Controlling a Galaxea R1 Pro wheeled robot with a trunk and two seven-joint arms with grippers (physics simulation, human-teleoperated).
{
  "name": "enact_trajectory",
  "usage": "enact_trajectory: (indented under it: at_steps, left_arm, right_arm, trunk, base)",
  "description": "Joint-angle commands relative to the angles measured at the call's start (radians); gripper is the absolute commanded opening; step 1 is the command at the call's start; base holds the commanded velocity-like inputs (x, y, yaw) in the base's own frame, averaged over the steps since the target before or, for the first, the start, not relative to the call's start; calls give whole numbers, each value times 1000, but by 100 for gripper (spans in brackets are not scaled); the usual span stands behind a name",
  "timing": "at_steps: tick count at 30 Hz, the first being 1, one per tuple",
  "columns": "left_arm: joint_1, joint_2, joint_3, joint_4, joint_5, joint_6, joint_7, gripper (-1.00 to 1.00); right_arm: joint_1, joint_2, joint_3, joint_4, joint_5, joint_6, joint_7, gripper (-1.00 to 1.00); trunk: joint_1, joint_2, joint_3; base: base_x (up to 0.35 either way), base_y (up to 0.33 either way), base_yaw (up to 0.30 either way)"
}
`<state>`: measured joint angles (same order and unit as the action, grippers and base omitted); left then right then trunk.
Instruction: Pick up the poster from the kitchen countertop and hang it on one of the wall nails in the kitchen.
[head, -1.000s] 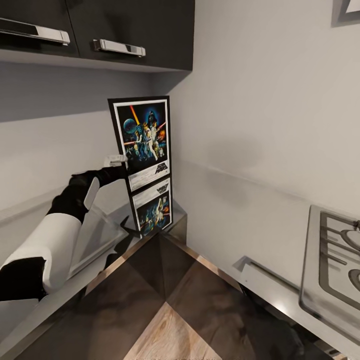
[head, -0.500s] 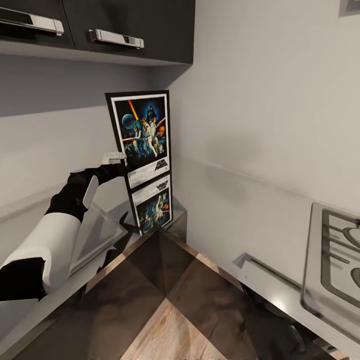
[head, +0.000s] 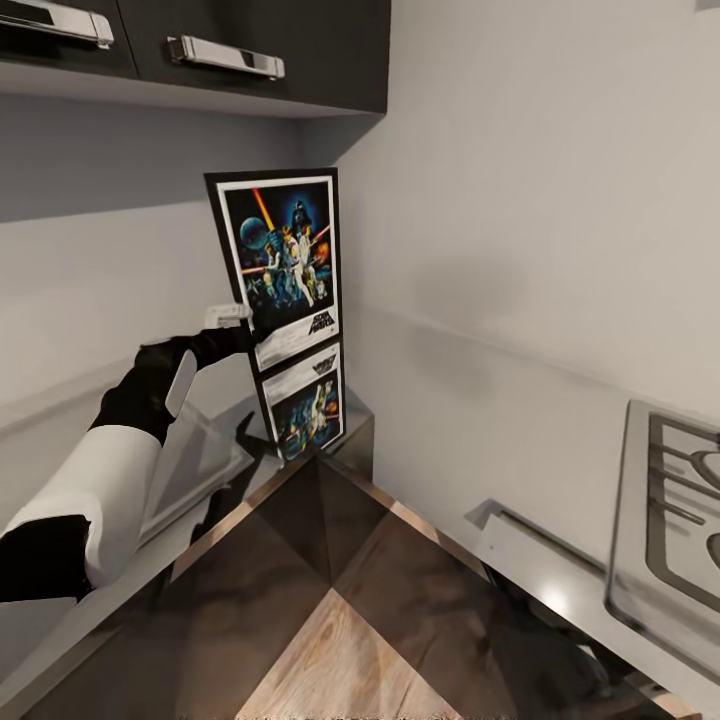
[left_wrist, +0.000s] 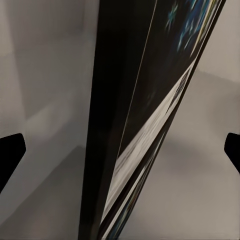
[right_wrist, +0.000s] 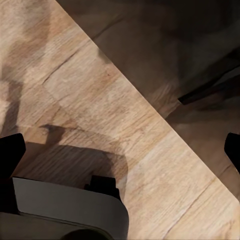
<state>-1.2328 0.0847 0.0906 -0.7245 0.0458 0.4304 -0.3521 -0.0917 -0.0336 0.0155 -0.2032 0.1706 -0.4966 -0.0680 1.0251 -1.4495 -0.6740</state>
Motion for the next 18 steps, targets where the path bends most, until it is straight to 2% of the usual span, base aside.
enact_trajectory:
  at_steps: [1,18]
  left_arm:
    - [-1,0,3,-1,5,9,-3,100]
    - [-1,-3,0,-32,5,14,1,100]
  right_arm:
    - [0,0,2,1,9,-2,-7,100]
    - [-1,0,1,1,9,-2,-7,100]
  trunk:
    - [0,0,-3]
    - [0,0,-28]
  base:
    - [0,0,0]
    - [0,0,0]
